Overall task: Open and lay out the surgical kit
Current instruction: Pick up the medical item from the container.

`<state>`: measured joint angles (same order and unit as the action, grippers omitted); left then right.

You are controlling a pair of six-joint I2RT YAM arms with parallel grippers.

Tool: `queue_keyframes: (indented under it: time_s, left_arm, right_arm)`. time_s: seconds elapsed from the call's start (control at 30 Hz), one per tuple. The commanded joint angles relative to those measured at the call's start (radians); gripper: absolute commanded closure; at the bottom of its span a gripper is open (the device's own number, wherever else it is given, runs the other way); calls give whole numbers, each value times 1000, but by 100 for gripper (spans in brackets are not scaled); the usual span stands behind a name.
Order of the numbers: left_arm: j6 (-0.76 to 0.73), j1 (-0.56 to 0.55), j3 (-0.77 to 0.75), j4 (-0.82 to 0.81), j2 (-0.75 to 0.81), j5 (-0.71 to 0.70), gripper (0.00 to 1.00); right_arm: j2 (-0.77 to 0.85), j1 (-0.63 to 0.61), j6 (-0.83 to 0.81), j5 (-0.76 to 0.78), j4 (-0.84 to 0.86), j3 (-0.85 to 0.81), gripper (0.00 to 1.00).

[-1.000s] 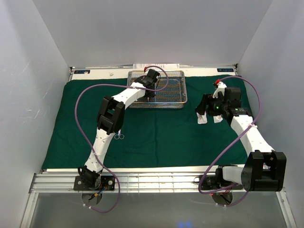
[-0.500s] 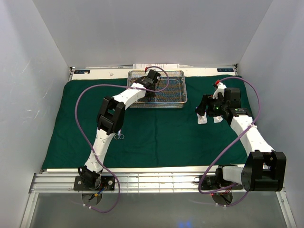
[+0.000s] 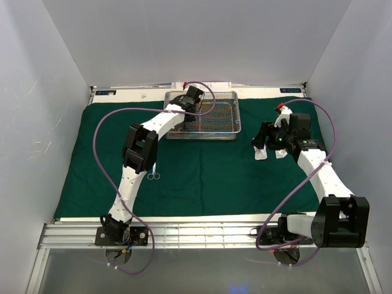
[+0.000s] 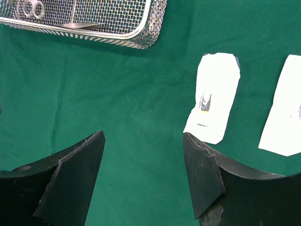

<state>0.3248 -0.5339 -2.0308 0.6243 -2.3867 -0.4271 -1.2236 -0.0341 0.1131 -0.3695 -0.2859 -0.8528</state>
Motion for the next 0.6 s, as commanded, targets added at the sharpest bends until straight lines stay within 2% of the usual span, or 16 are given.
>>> queue_keyframes:
  time_s: [0.0,0.37,0.47,0.57]
  left_arm:
    - [-29,9,-65,-21,141,-47,100]
    - [-21,15,-152,35,250,-78,100]
    - [5,15,-123,69,320,-82,100]
    - [58,15,-30,124,417,-65,100]
  right_arm:
    - [26,-3,-7,-5,16,1,27]
    - [21,-3,-3,-13,8,-20,27]
    - [19,-3,-6,-13,4,-28,27]
    - [19,-3,-6,-6,4,-29,27]
